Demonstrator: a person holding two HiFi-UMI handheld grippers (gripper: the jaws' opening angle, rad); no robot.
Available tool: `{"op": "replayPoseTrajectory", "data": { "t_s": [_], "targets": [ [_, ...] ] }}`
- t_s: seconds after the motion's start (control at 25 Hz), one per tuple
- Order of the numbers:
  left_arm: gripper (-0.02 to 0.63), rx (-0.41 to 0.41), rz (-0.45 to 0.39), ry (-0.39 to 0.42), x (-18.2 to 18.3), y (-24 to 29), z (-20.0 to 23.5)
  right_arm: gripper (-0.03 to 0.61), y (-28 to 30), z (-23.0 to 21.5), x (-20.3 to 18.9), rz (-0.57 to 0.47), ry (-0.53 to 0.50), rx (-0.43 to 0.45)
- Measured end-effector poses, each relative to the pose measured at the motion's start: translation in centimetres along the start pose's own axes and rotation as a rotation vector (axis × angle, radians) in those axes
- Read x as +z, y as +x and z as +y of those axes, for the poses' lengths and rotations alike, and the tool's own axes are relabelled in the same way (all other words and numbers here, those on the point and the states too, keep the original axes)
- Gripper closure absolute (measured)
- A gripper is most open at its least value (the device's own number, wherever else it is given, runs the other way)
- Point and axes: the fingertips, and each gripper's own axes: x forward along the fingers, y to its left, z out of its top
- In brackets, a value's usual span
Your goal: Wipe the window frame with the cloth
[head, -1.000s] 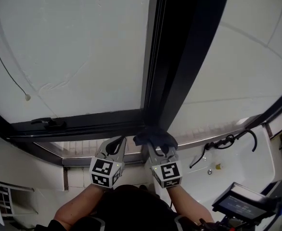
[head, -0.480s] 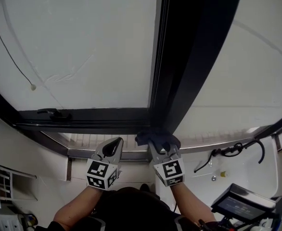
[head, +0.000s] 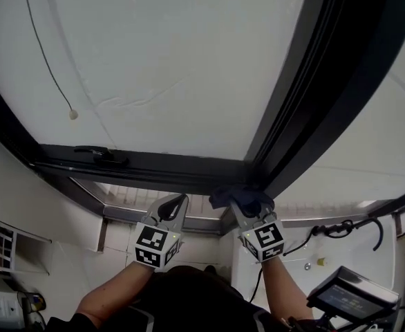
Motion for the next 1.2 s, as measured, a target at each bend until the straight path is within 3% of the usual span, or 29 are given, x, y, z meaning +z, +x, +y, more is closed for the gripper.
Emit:
{"op": "replayPoseTrajectory", "data": {
  "t_s": [0.24, 0.6, 1.2],
  "targets": [
    [0.620, 0.021, -0.010, -0.027, -0.3, -1.1, 2.1, 0.512, 1.5, 1.9, 0.2, 0.038, -0.004, 0.035],
    [0.620, 0.059, -0.021, -0.041, -0.3, -2.9, 4.1, 0.512, 3.6, 4.1, 1.5, -0.015, 0.008, 0.082],
    [0.620, 0.198, -0.028, -0.083, -1.6, -8.3, 9.4, 0.512, 7.7, 9.0, 3.1, -0.025, 0.008, 0.186]
  ]
}}
